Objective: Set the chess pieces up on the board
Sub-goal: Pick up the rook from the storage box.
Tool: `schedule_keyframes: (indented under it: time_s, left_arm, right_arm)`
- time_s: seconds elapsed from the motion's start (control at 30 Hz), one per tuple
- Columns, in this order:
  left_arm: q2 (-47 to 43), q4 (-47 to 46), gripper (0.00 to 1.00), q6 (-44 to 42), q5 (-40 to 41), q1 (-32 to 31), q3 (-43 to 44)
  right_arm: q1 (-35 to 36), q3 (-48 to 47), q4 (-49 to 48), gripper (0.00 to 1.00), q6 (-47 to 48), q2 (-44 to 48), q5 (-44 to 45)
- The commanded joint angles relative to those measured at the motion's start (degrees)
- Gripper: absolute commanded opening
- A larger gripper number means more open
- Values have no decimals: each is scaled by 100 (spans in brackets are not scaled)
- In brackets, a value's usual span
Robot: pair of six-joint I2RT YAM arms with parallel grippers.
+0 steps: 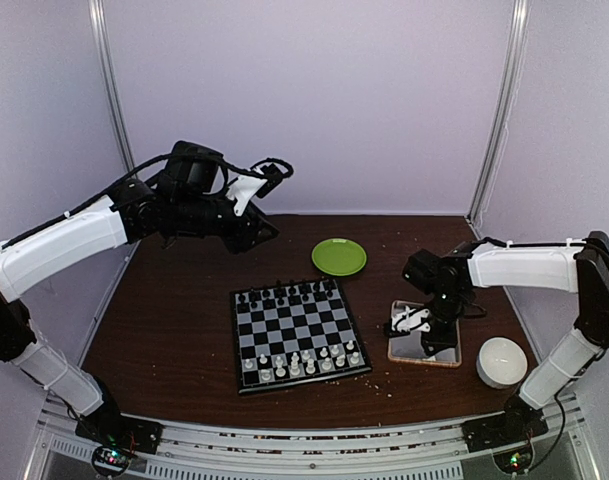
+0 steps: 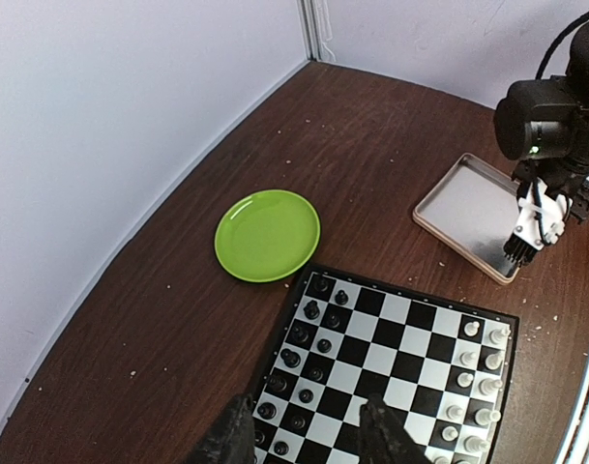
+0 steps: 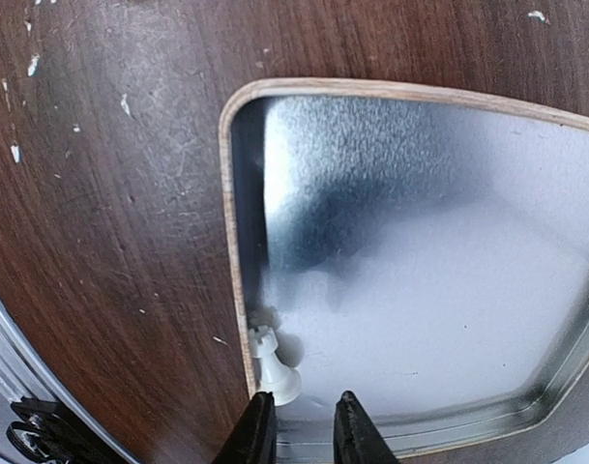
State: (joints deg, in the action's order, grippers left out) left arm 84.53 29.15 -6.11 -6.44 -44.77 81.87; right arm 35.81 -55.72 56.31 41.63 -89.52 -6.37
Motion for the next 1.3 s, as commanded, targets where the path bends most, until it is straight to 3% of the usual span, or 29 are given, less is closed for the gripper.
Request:
schedule_keyframes:
  time_s: [0.0,0.9,1.27]
  left_arm:
    - [0,-260,38,-47,-104,-6,5]
    - [76,-243,38,-82,-168,-5,-4]
    - [129,-243,38,-79,-221,-5,5]
  right_arm:
    - [-4,62,-23,21,-5,-119,271]
    - [-21,600,-534,24,60,-299,662]
    - [-224,464,-636,19,-8,-339,335]
